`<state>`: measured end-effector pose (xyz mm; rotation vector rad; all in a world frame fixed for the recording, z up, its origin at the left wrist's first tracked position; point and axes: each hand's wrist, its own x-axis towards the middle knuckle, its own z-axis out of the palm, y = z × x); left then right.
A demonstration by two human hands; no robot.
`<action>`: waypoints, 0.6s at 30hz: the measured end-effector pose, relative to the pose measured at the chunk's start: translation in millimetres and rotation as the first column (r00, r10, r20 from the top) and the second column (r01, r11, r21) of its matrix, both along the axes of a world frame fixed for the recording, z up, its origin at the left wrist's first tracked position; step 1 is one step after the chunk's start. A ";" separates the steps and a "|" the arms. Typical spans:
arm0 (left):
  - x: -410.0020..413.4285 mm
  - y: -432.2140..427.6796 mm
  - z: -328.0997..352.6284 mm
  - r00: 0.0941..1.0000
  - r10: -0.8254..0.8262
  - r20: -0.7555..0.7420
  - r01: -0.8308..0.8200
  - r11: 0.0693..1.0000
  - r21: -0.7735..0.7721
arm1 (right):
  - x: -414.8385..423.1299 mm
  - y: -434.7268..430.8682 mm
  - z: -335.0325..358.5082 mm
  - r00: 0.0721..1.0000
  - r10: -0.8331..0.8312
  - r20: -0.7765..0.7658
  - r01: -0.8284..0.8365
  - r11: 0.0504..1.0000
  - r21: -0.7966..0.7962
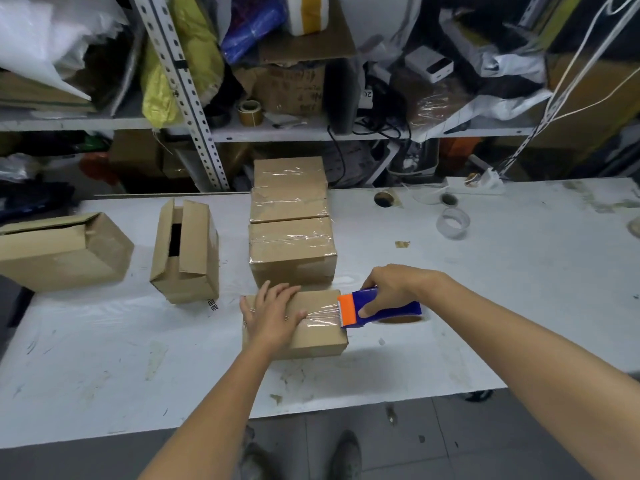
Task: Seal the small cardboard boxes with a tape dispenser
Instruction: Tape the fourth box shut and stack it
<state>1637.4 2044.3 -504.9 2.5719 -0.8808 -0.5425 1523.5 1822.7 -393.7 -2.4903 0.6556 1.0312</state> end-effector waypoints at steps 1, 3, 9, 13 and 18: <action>0.2 0.3 -0.1 1.000 0.000 -0.005 0.000 1.000 -0.002 | -5.1 -5.0 1.2 1.000 -0.011 -0.004 0.011 1.000 0.000; 0.8 0.4 0.9 1.000 -0.003 -0.011 0.003 1.000 -0.002 | -17.2 -17.1 5.4 0.999 -0.036 -0.014 0.036 0.999 -0.007; 2.1 -1.4 5.6 0.999 0.008 -0.048 -0.008 1.000 -0.001 | -29.1 -24.7 -1.4 0.999 -0.003 -0.041 0.000 0.998 -0.064; 0.9 -1.2 6.5 0.999 0.014 -0.049 -0.014 1.000 -0.004 | -16.4 1.2 -34.7 0.997 0.072 -0.008 -0.072 0.991 -0.117; 2.3 -2.7 5.3 0.999 0.017 -0.038 -0.017 1.000 -0.003 | -18.2 28.6 -68.0 0.985 0.128 0.119 -0.092 0.958 -0.272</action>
